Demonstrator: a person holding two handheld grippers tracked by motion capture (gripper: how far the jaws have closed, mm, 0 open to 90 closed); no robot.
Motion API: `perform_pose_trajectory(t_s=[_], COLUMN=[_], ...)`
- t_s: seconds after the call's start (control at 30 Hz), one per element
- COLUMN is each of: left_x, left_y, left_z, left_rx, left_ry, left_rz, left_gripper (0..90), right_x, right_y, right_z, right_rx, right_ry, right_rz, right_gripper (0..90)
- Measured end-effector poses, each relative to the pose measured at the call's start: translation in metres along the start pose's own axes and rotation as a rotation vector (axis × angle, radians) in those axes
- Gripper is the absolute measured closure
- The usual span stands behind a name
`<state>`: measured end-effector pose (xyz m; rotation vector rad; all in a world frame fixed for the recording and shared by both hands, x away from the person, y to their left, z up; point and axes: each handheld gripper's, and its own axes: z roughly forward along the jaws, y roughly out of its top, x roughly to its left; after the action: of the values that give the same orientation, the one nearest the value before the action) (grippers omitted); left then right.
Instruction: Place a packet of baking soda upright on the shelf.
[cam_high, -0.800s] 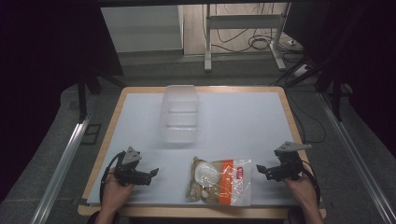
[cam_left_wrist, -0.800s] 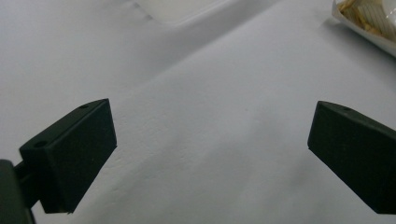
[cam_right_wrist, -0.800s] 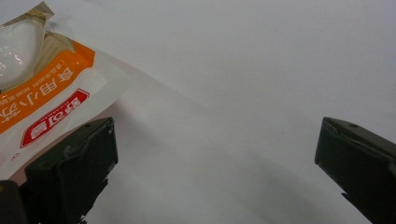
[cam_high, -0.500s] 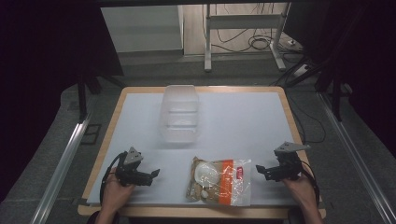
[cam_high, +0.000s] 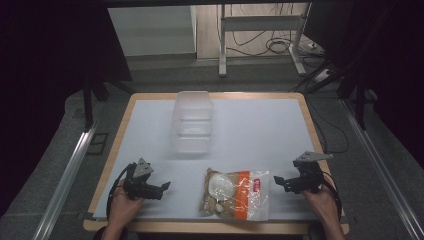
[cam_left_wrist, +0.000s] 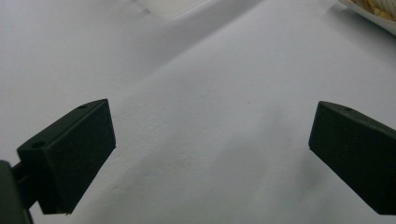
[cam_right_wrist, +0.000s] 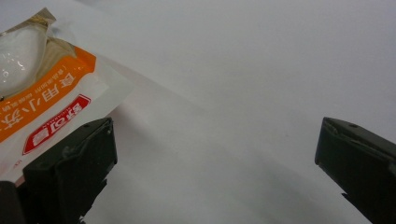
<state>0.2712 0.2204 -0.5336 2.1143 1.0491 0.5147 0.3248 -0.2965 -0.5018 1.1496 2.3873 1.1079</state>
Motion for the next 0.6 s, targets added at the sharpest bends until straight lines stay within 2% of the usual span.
perform_pose_trajectory(t_s=[0.23,0.4,0.6], left_x=[0.001,0.000,0.000], left_y=[0.000,0.000,0.000], left_z=[0.000,0.001,0.001], left_rx=[0.000,0.005,0.010], left_ry=[-0.003,-0.005,-0.007], left_rz=[-0.006,0.002,0.008], left_gripper=[0.7,0.6,0.6], right_x=[0.002,0.009,0.015], right_y=[0.002,0.004,0.005], right_z=[-0.001,-0.001,0.000], right_rx=[0.001,-0.025,-0.022], right_ry=[0.010,0.056,0.067], right_rz=[0.008,-0.018,-0.047], right_gripper=[0.0,0.0,0.0])
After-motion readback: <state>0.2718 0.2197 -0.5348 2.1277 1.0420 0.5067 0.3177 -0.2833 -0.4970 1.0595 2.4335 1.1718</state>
